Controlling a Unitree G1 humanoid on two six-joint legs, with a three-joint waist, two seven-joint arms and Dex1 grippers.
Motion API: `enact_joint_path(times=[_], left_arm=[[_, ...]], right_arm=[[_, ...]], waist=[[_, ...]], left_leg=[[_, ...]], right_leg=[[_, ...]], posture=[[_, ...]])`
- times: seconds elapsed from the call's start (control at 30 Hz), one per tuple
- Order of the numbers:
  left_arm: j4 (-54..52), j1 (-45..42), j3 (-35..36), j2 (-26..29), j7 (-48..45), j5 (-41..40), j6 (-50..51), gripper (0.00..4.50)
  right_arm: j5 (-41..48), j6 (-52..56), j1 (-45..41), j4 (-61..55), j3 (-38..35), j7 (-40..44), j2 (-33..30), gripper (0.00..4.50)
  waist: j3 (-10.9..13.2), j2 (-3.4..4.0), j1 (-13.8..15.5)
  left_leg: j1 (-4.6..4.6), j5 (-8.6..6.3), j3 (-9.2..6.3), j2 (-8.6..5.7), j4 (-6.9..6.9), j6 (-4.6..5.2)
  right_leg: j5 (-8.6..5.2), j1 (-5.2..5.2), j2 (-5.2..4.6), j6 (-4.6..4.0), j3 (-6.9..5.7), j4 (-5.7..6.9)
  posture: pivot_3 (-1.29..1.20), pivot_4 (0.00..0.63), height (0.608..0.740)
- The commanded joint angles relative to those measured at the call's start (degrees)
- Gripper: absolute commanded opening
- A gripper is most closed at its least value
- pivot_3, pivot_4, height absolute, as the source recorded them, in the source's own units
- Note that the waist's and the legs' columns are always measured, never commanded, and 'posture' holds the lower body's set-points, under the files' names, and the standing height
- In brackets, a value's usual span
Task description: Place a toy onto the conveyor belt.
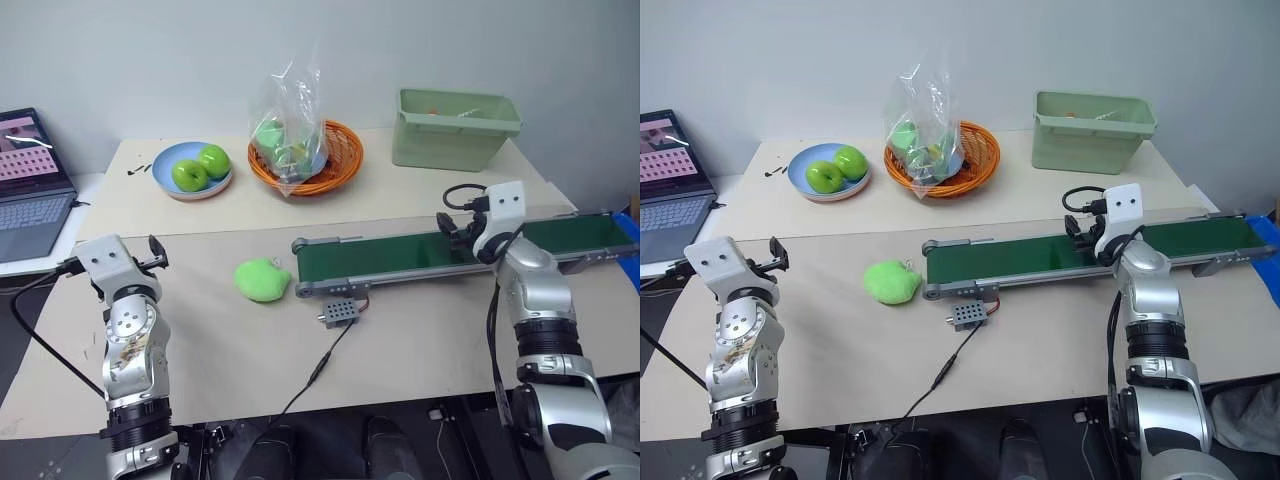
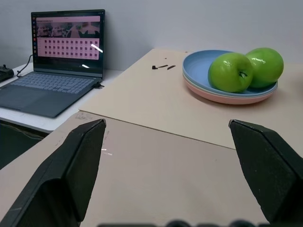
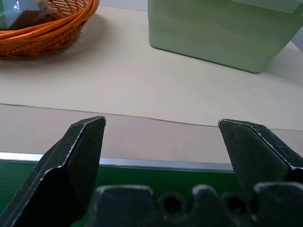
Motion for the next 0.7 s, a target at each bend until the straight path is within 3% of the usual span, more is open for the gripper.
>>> enact_joint_path(times=[0.03,0.17,0.37,0.5,0.6,0.7], left_arm=[[-0.77,-0.58,-0.27,0.58,-0.91,0.06,-0.81,4.44],[0.81,-0.78,0.2,0.25,-1.64,-0.71,0.18,4.44],[0.39,-0.56,-0.69,-0.3,-2.69,-0.63,0.25,4.44],[0.42,-0.2,-1.03,-0.44,-3.47,-0.81,0.61,4.44],[1.64,0.71,1.08,-1.89,-6.49,-6.8,5.3,4.44],[1.63,1.43,7.51,-6.28,-9.45,-23.22,17.06,4.44]], right_arm=[[0.89,-0.55,-0.81,-2.4,-1.21,0.53,-0.66,4.5],[2.47,1.43,0.41,-5.74,1.95,7.91,-0.38,4.5],[19.58,10.43,8.78,-32.75,8.41,32.5,-3.04,4.5],[24.89,13.1,11.83,-41.94,10.91,39.28,-5.54,4.5],[27.32,13.79,14.86,-48.27,13.86,45.4,-8.86,4.5],[25.05,12.62,15.02,-47.16,14.77,44.22,-9.3,4.5]], waist=[[0.0,0.0,0.0],[0.0,0.0,-0.08],[0.0,0.0,-0.12],[0.0,-0.01,0.14],[-0.01,-0.02,0.41],[-0.02,-0.04,0.15]], left_leg=[[0.0,0.0,0.0,0.0,0.0,0.0],[0.01,-0.01,0.04,0.0,0.0,0.02],[-0.01,-0.18,0.04,0.12,0.0,0.28],[-0.01,-0.31,0.04,0.1,0.11,0.33],[0.07,-0.31,0.03,0.1,0.11,0.33],[0.09,-0.32,0.05,0.1,0.12,0.34]], right_leg=[[0.0,0.0,0.0,0.0,0.0,0.0],[0.0,0.0,0.01,0.0,0.01,0.0],[0.0,-0.04,0.09,0.01,0.01,-0.03],[0.04,0.01,0.08,0.07,0.02,-0.06],[0.05,0.08,0.07,0.1,0.02,-0.04],[0.04,0.08,0.07,0.11,0.03,-0.02]], posture=[[0.0,0.15,0.74],[0.0,0.15,0.74],[0.0,0.15,0.74],[0.0,0.15,0.74],[0.0,0.15,0.74],[0.0,0.15,0.74]])
